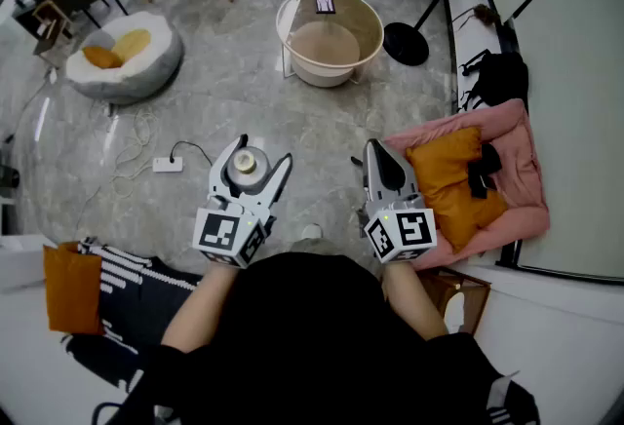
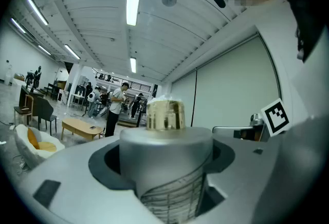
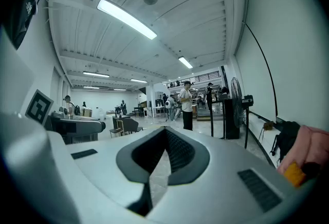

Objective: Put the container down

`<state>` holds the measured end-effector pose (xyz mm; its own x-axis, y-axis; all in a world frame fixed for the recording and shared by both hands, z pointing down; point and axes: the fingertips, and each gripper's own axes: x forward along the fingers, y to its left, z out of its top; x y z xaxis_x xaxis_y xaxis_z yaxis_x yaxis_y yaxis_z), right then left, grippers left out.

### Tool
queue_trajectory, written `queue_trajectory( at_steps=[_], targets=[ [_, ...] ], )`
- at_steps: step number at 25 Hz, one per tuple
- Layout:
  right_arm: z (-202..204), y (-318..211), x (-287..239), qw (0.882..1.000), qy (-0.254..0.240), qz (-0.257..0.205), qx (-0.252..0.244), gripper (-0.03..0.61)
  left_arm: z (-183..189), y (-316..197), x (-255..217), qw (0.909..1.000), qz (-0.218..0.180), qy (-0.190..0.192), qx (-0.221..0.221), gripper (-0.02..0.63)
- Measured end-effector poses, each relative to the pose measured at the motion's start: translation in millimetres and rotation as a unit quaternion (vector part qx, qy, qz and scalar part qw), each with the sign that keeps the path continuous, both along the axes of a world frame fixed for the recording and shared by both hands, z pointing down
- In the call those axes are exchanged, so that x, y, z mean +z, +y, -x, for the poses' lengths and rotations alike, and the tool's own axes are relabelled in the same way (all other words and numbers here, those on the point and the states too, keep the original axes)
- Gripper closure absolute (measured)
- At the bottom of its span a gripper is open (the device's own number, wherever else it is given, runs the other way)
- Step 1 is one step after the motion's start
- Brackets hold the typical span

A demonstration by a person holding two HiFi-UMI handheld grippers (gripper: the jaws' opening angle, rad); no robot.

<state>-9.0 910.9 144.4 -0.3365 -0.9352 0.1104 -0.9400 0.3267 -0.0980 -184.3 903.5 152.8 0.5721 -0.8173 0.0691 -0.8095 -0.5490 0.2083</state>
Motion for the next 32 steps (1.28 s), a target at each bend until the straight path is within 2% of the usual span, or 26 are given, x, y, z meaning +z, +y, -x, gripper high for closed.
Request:
queue_trajectory(
  at_steps=[7, 15, 19, 25, 32],
  targets=[
    [-36, 6, 7, 1.0, -0.003, 0.006, -0.028, 0.557, -39, 6, 1, 0.9994, 0.014, 0.019, -0.027, 0.264],
    [-50, 1, 10, 0.999, 0.005, 0.009, -0.053, 0.557, -46, -1, -15, 0.9979, 0.003, 0.015, -0.063, 0.264],
    [-47, -10, 15, 0.997, -0.034, 0.014, -0.068, 0.557, -44, -9, -9, 0.9975, 0.005, 0.013, -0.069, 0.264],
    [-37, -42, 29, 0.998, -0.027, 0.02, -0.062, 0.557, -34, -37, 5, 0.9982, 0.016, -0.006, -0.057, 0.264],
    [-26, -106, 41, 0.999, -0.01, 0.029, -0.026, 0.555, -27, -113, 26, 0.9997, 0.02, -0.004, -0.01, 0.264]
  ],
)
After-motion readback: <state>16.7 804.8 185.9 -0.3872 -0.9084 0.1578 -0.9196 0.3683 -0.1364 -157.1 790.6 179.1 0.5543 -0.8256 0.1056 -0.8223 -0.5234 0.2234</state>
